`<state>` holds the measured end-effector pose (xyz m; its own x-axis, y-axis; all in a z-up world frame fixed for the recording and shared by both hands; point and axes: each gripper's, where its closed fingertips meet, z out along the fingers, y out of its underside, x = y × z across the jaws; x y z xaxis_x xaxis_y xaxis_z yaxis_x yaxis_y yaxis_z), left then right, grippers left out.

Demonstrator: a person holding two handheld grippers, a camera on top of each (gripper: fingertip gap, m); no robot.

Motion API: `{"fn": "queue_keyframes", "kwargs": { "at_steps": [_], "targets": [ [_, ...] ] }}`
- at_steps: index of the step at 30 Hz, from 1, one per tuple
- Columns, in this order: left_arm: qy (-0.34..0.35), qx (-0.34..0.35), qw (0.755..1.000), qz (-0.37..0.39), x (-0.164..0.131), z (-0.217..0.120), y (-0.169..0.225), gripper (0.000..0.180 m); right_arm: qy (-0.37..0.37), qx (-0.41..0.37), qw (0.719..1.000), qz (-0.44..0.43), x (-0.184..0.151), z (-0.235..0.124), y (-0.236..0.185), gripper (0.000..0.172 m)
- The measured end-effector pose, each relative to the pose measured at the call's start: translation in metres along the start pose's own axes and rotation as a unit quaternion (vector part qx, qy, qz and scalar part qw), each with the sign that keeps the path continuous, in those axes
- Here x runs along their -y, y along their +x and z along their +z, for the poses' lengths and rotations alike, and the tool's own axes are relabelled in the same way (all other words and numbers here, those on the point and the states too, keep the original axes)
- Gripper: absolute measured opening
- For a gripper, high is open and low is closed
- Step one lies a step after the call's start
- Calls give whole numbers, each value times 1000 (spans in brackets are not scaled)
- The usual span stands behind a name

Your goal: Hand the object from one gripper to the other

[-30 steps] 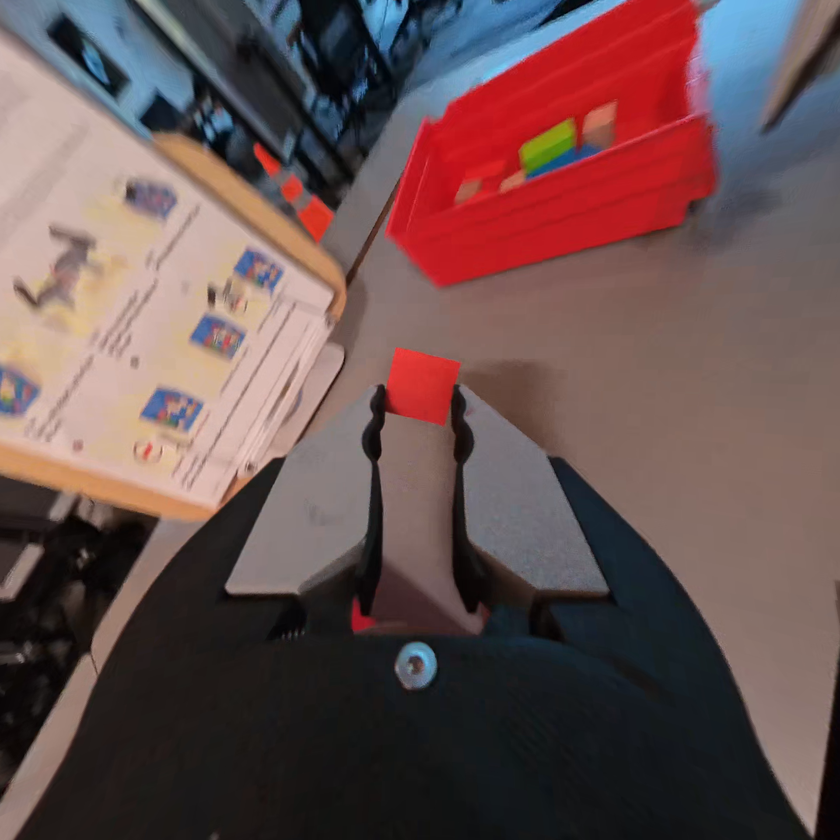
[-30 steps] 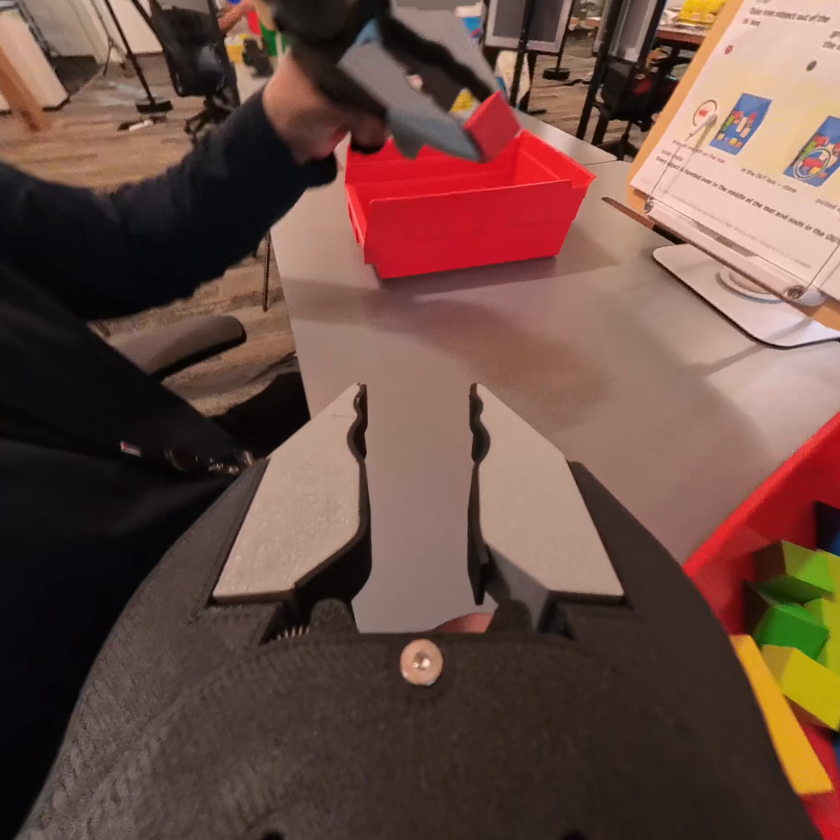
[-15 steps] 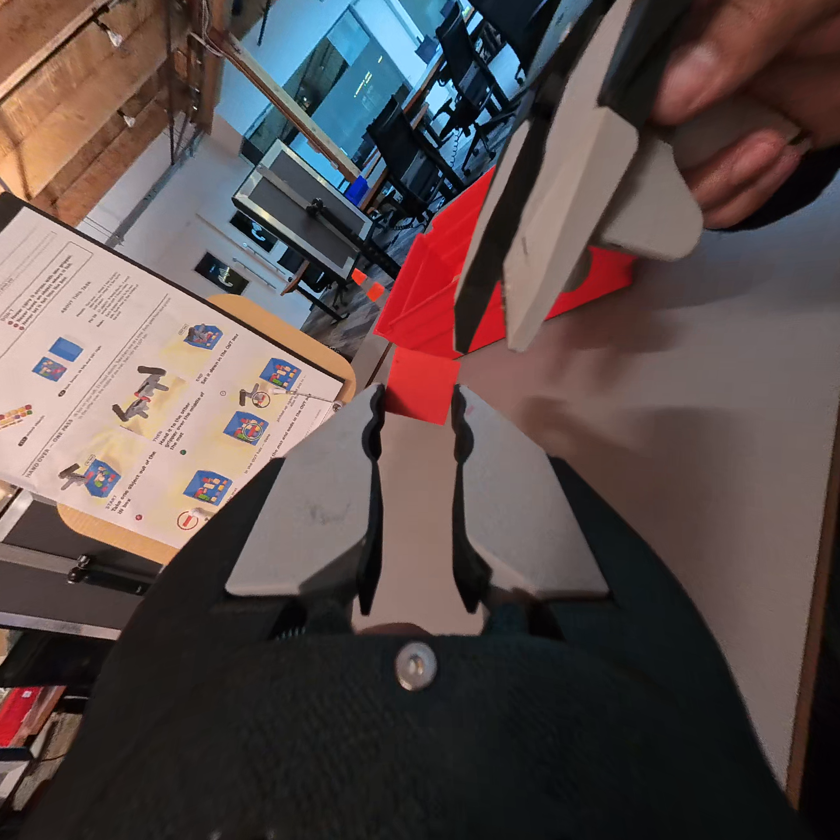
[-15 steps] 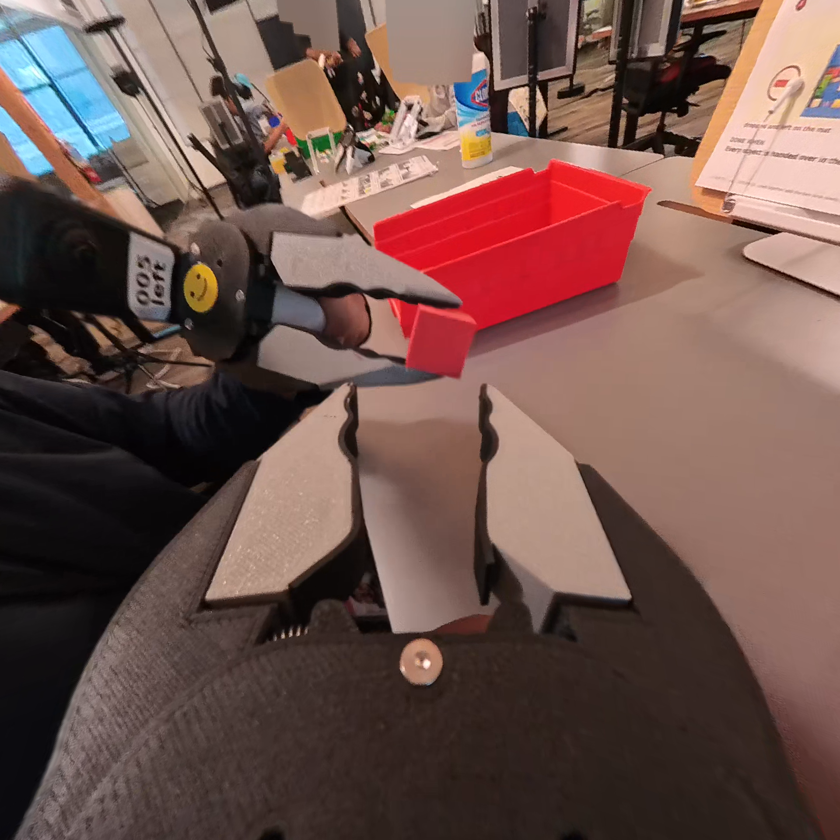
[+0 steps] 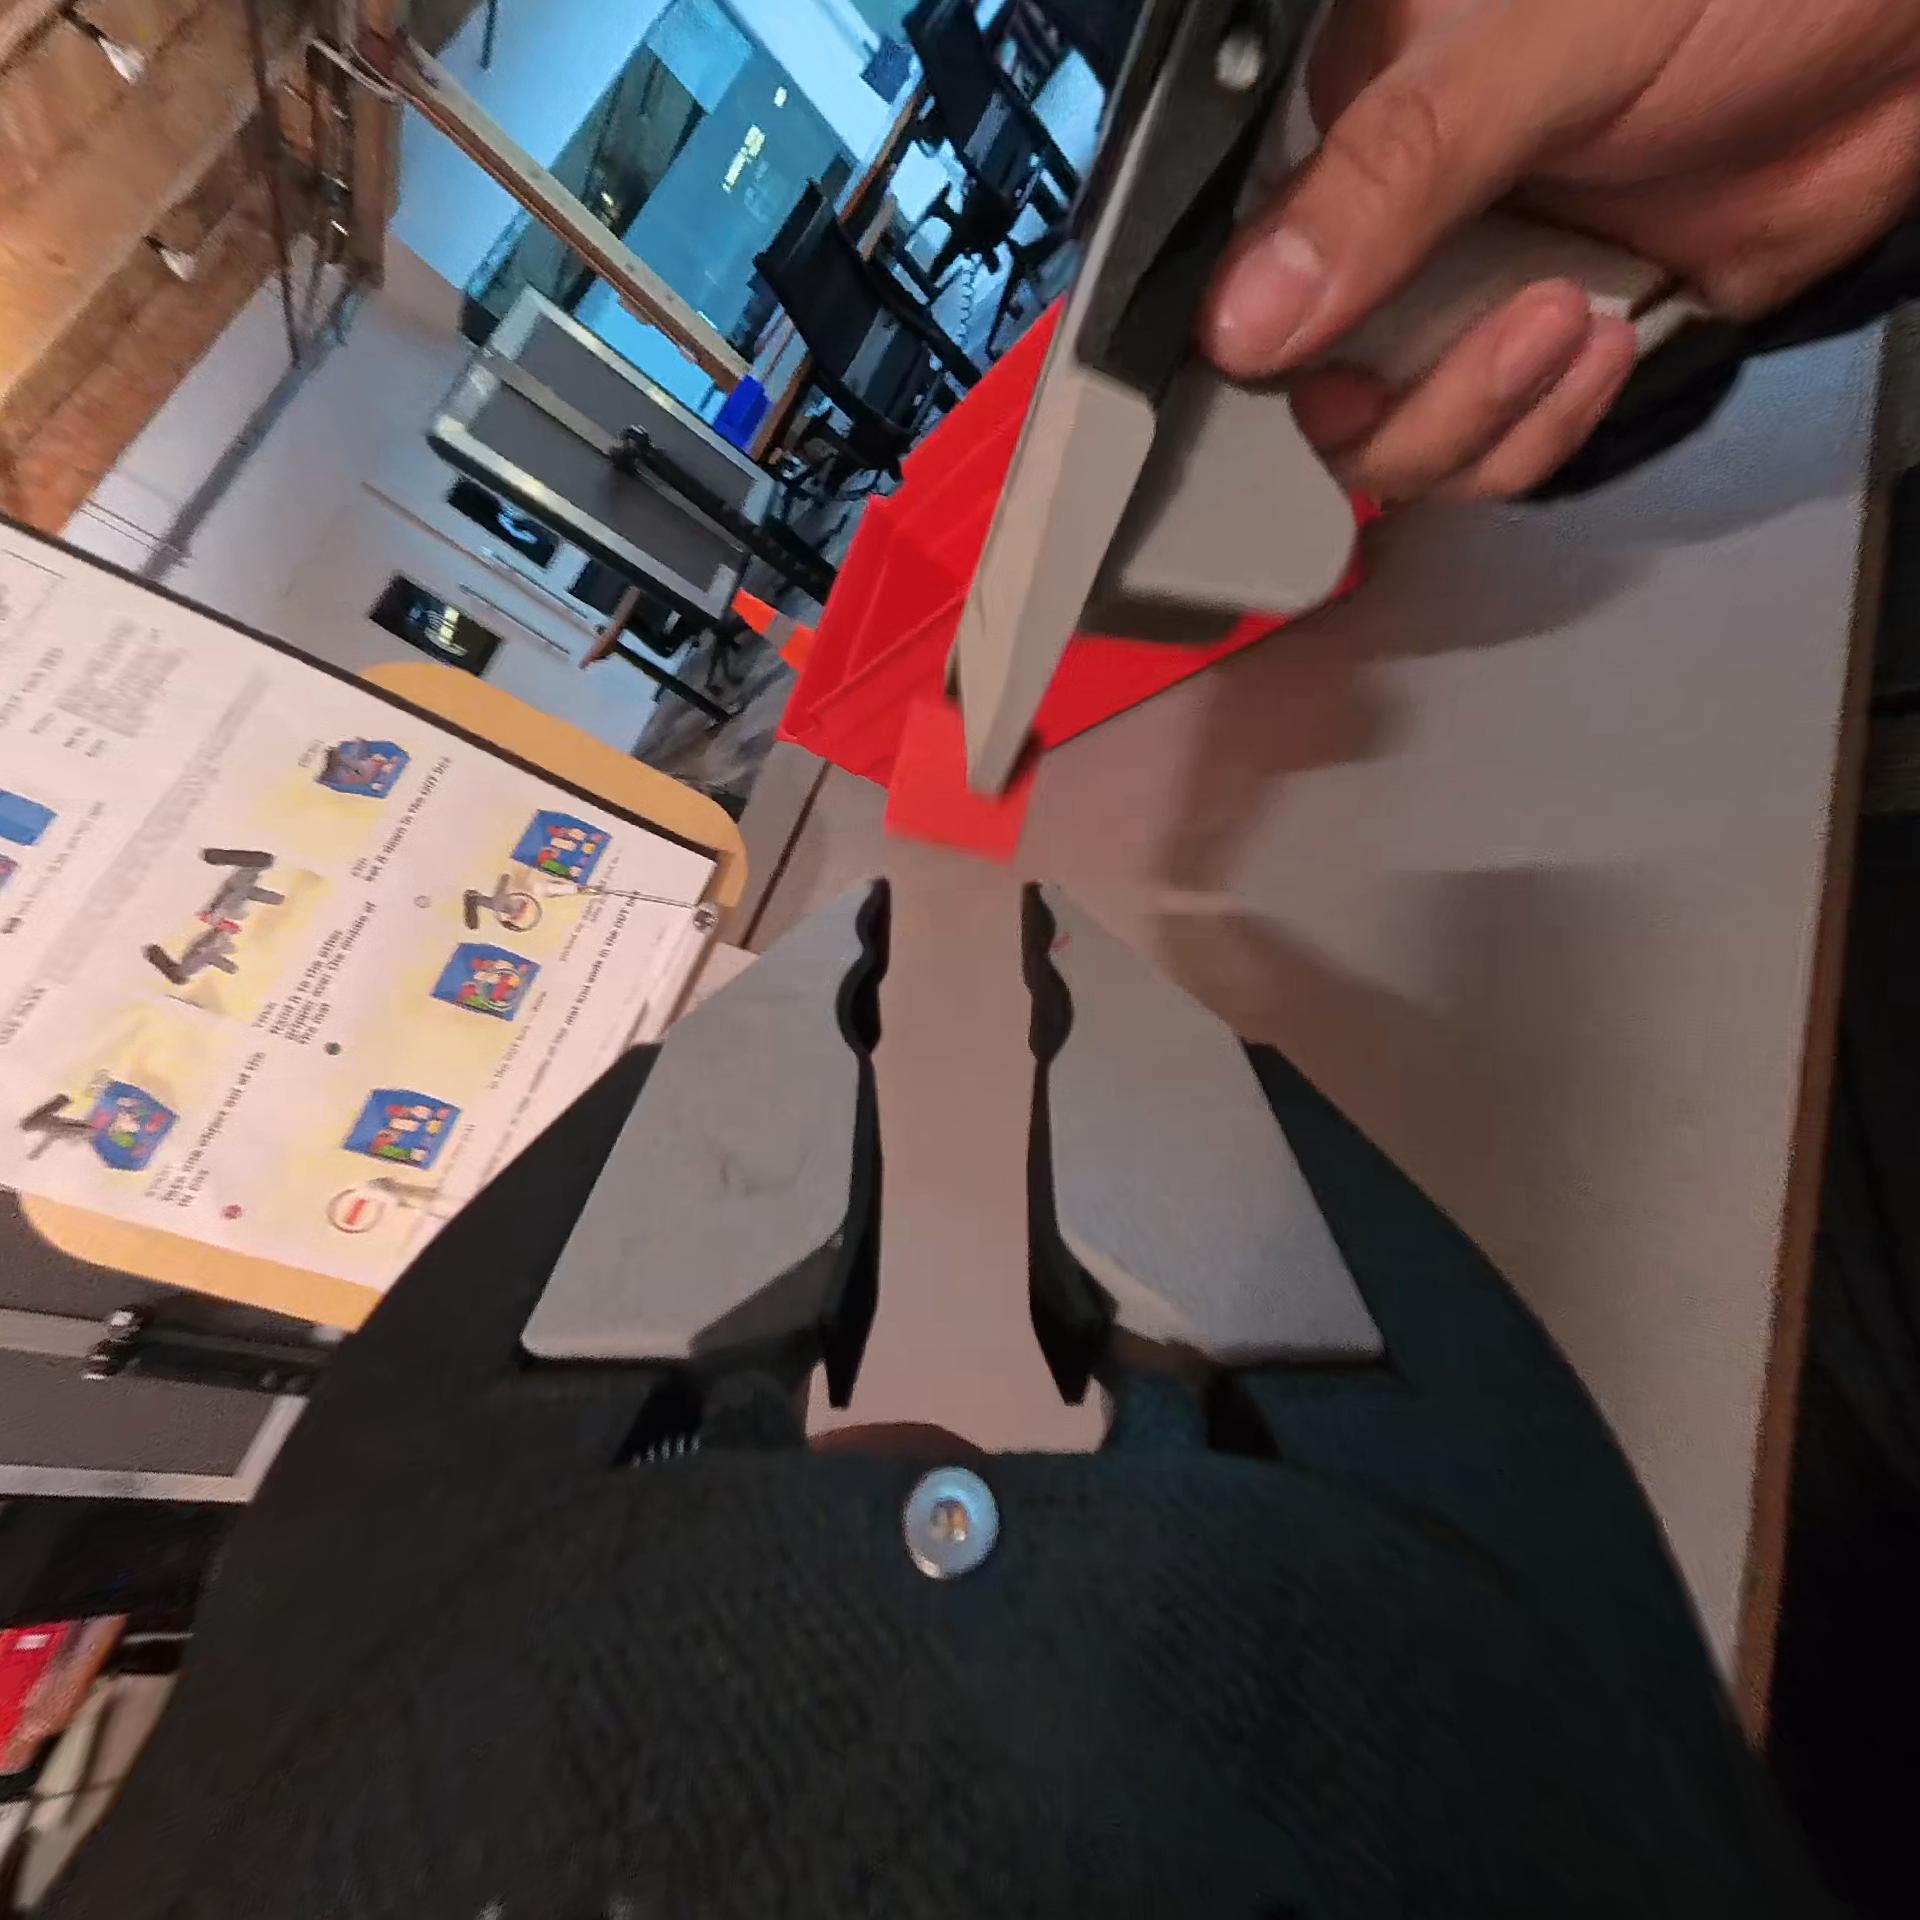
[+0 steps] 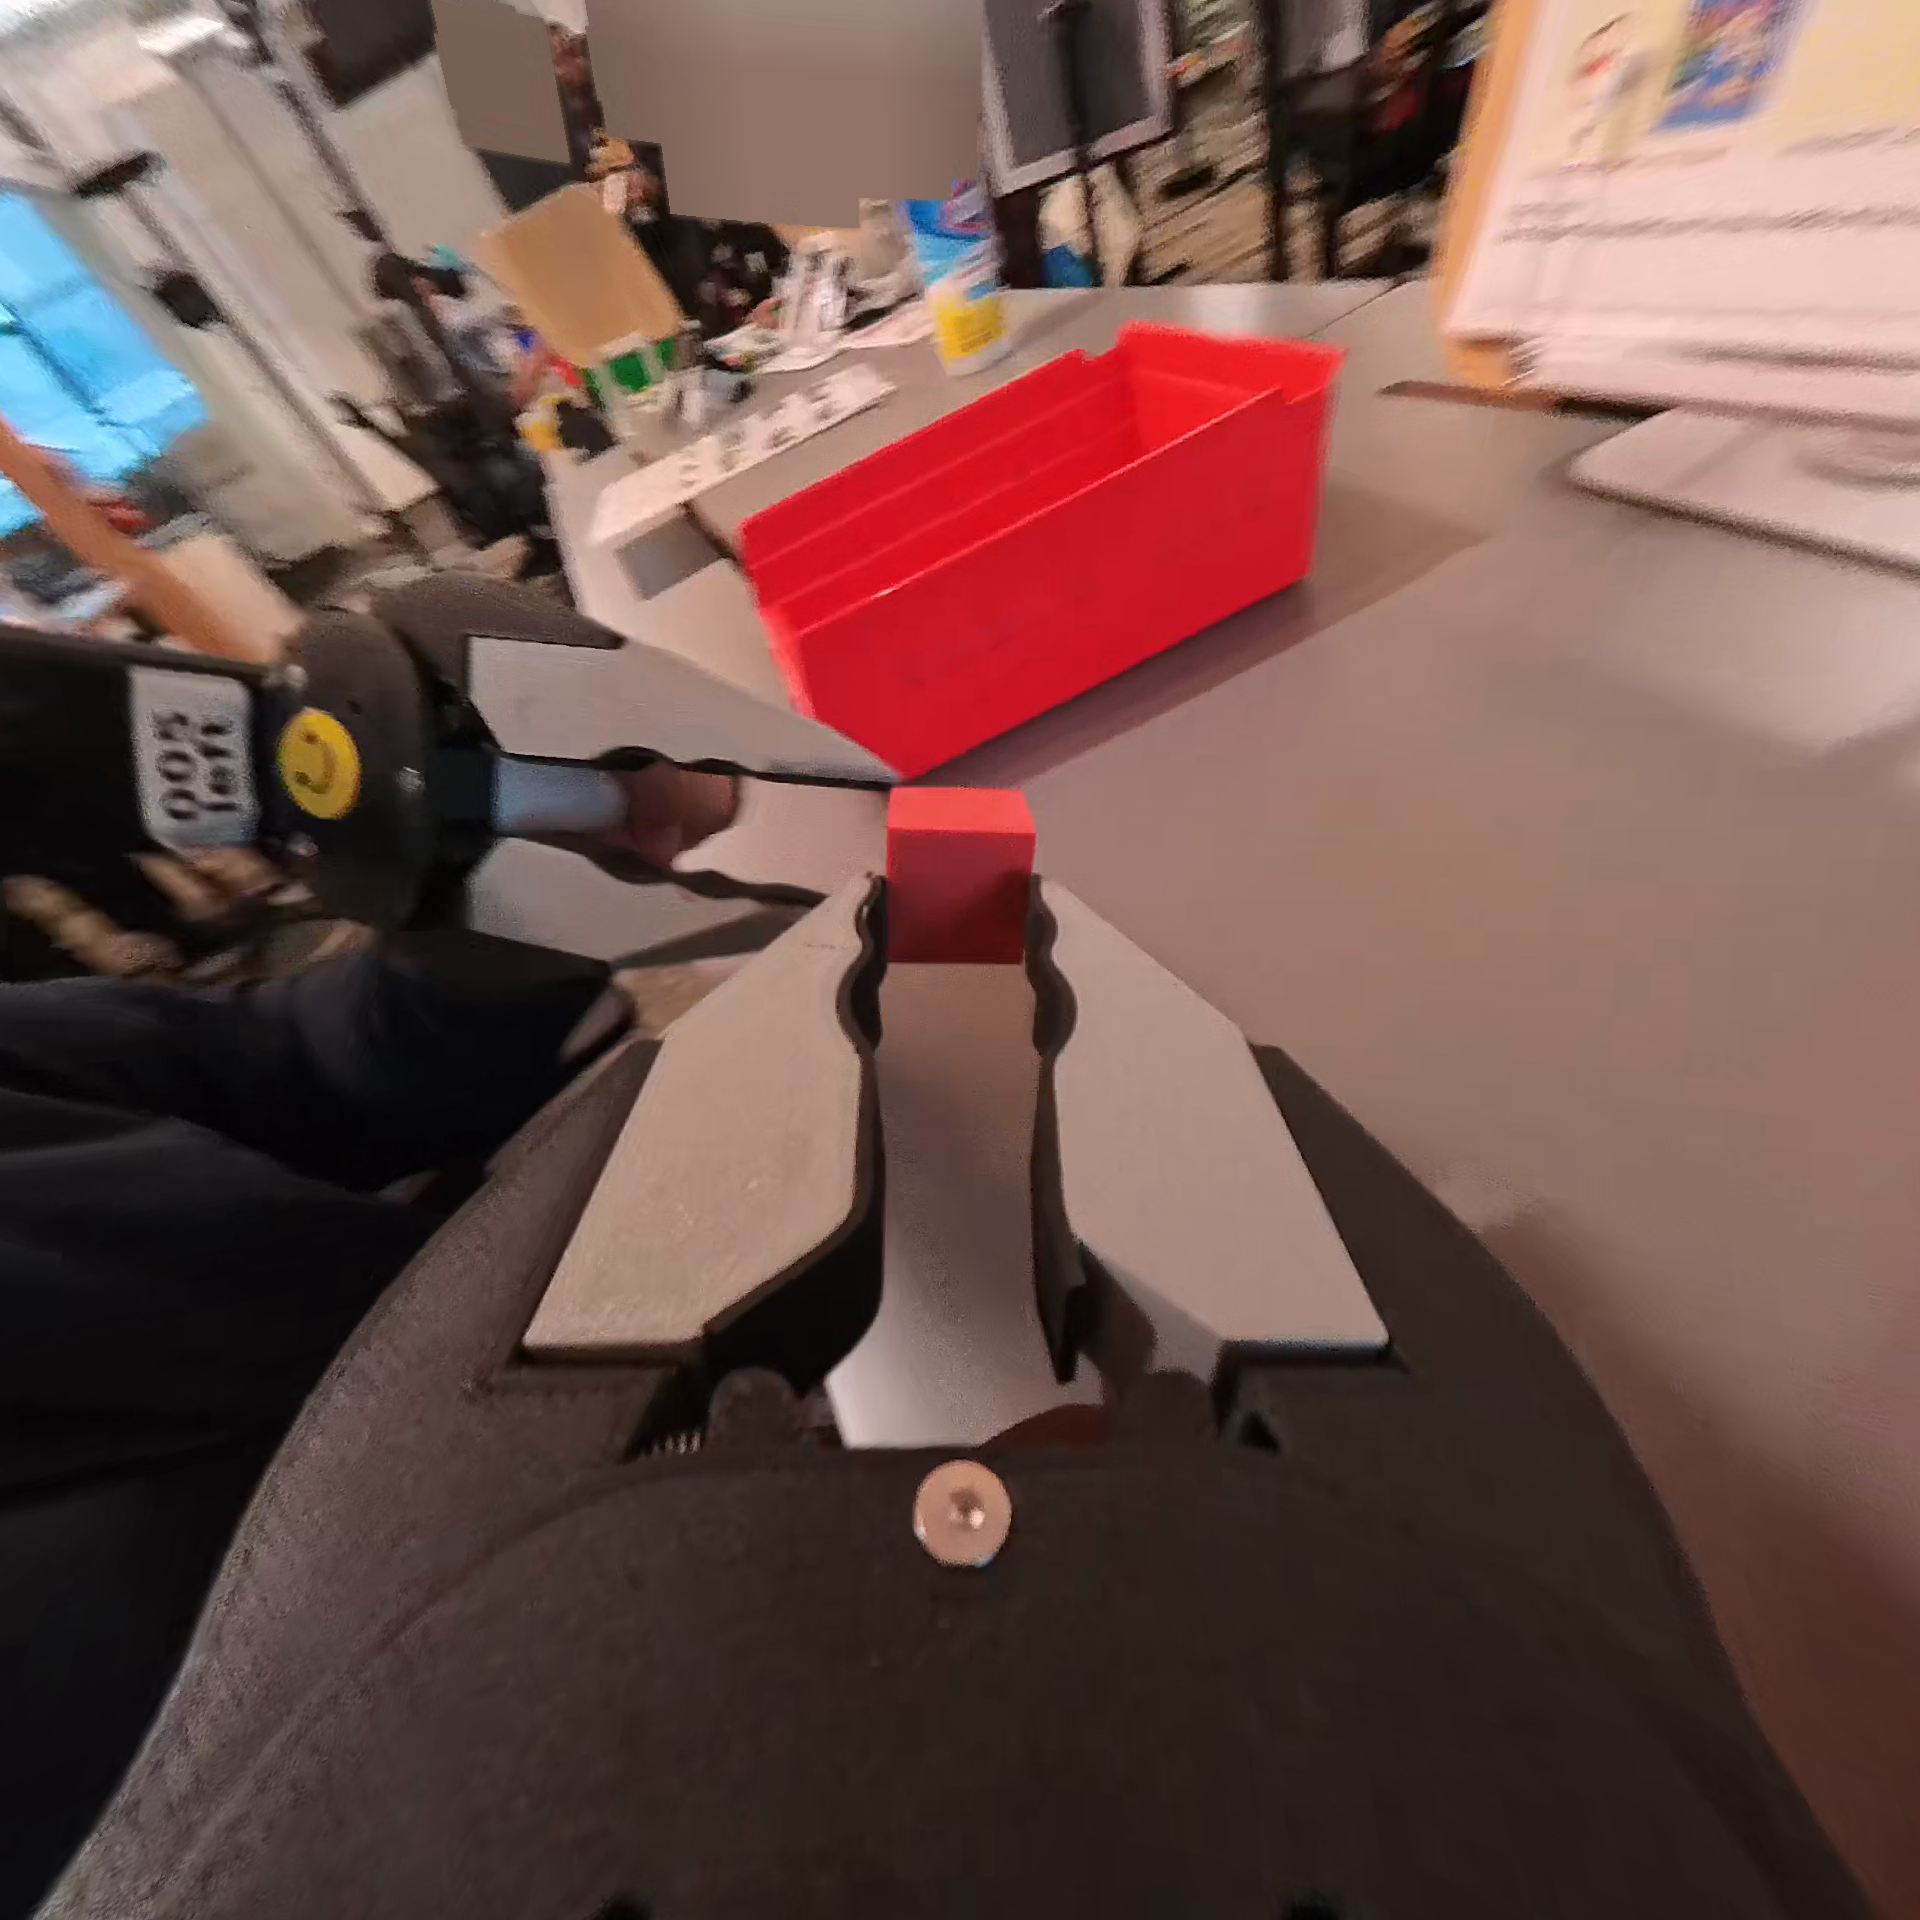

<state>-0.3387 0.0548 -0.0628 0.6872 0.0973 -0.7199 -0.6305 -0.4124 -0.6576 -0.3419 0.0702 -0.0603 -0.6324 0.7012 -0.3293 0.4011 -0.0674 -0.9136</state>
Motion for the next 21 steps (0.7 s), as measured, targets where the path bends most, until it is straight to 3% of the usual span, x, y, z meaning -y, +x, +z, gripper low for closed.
{"fn": "queue_keyframes", "kwargs": {
  "at_steps": [3, 5, 7, 9, 12, 15, 18, 21],
  "targets": [
    [-33, -37, 998, -44, -13, -13, -4, 29, 26, -92, 995, -16, 20, -57, 41, 23],
    [-45, -60, 993, -93, -24, -28, -4, 29, -5, -200, 979, -30, 21, -111, 89, 23],
    [-33, -102, 981, -163, -32, -46, 10, 28, -85, -357, 929, -55, 5, -175, 155, 23],
    [-45, -133, 964, -224, -51, -63, 25, 27, -165, -407, 898, -34, -20, -213, 192, 23],
    [-92, -124, 953, -260, -93, -84, 36, 29, -285, -416, 864, -2, -59, -232, 221, 24],
    [-94, -89, 945, -299, -113, -101, 29, 31, -382, -421, 822, 9, -87, -237, 237, 24],
    [-67, -54, 939, -334, -116, -116, 14, 32, -402, -416, 815, 38, -96, -230, 242, 25],
    [-50, -13, 928, -368, -128, -129, 1, 34, -378, -418, 825, 41, -93, -224, 242, 48]
  ]
}}
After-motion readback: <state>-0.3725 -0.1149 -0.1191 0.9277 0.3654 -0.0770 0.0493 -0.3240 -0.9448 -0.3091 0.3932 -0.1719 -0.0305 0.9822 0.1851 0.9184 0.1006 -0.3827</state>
